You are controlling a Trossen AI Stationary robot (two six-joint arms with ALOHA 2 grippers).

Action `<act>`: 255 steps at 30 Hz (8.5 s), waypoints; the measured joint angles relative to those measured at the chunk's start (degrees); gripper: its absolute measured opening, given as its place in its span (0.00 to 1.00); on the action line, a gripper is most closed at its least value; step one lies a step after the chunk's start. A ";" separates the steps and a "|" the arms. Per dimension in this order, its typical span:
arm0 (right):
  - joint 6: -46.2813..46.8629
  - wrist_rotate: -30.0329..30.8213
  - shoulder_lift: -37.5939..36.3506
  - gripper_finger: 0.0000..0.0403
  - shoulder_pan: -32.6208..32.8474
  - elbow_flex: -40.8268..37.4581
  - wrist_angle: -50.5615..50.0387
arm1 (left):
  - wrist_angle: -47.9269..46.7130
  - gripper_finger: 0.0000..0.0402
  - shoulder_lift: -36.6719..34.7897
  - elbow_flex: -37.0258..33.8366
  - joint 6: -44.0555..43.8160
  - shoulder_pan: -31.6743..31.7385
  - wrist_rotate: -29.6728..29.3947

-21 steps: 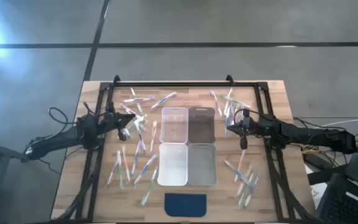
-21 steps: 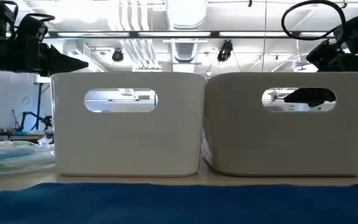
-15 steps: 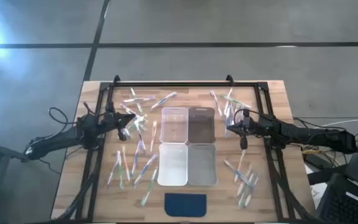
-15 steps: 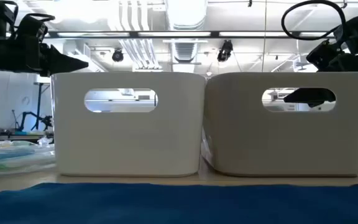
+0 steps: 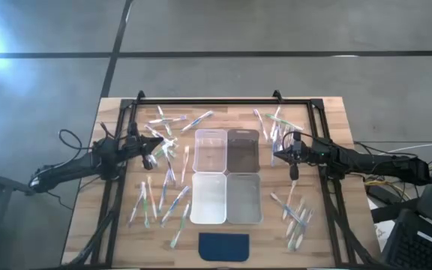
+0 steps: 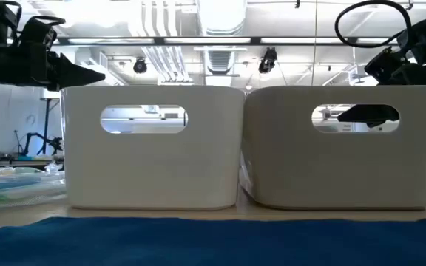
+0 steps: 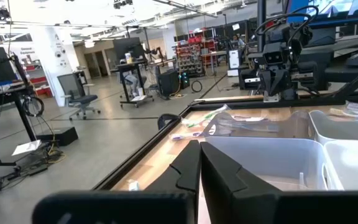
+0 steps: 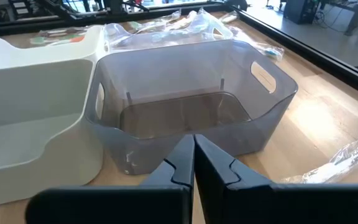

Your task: Pick & Place Toothbrushes

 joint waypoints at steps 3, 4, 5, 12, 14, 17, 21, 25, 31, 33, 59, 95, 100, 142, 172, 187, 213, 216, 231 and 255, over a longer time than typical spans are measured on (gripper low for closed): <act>0.13 0.01 0.00 0.02 0.00 0.00 0.00 | 0.02 0.04 0.00 0.00 0.00 0.00 0.00; 0.04 0.02 0.00 0.02 0.00 0.00 0.01 | 0.02 0.04 0.00 0.00 0.00 -0.01 0.00; 0.00 0.02 0.00 0.02 0.00 0.00 0.00 | 0.01 0.04 -0.02 0.00 0.00 -0.02 0.01; 0.12 0.02 0.00 0.02 -0.04 0.01 0.00 | 0.02 0.04 -0.02 0.00 0.00 -0.07 0.01; -0.02 0.02 0.02 0.02 -0.04 0.02 -0.01 | 0.00 0.04 0.00 0.00 0.00 -0.07 0.01; -0.02 0.01 0.00 0.02 -0.04 0.00 -0.01 | 0.01 0.04 -0.01 0.00 0.00 -0.07 0.00; -0.03 0.00 0.02 0.02 -0.04 0.00 0.76 | 0.02 0.04 -0.02 0.00 0.00 -0.07 0.02; -0.02 0.00 -0.03 0.02 -0.04 0.02 3.23 | 0.02 0.04 -0.01 0.00 0.00 -0.04 0.01; 4.22 -0.05 0.05 0.02 0.02 0.00 6.24 | 0.01 0.05 -0.01 0.00 0.00 -0.04 0.01; 5.40 -0.05 0.06 0.02 0.00 0.00 12.30 | 0.00 0.04 0.00 0.00 0.00 -0.04 0.02; 0.80 -0.72 13.32 0.02 0.00 11.78 37.72 | 0.00 0.04 -0.01 0.00 0.00 0.00 0.02; 29.47 20.28 41.26 0.02 37.49 46.99 -33.97 | 0.01 0.04 -0.01 0.00 0.00 -0.04 0.00; 39.78 22.50 41.91 0.02 41.19 46.90 -39.66 | 0.00 0.05 -0.02 0.00 0.00 -0.04 0.01; 80.40 2.67 58.32 0.26 54.97 45.81 -50.29 | 0.02 0.04 -0.02 0.00 0.00 -0.07 0.00; 77.94 -0.79 66.56 0.48 54.99 43.91 -42.58 | 0.00 0.04 -0.01 0.00 0.00 -0.04 0.00; 76.43 -0.59 68.19 0.22 54.99 43.91 -42.41 | 0.01 0.04 -0.01 0.00 0.00 0.00 0.02; 76.85 -0.43 66.56 0.09 55.01 47.60 -51.33 | 0.02 0.05 -0.02 0.00 0.00 -0.07 0.00; 77.62 0.07 66.30 0.10 54.96 50.14 -58.36 | 0.02 0.04 -0.02 0.00 0.00 -0.07 0.00; 77.03 17.69 65.92 0.10 54.40 68.33 -71.22 | 0.00 0.04 -0.02 0.00 0.00 -0.04 0.00; 64.72 19.54 65.94 0.11 38.92 80.77 -64.57 | 0.00 0.04 -0.02 0.00 0.00 0.00 0.02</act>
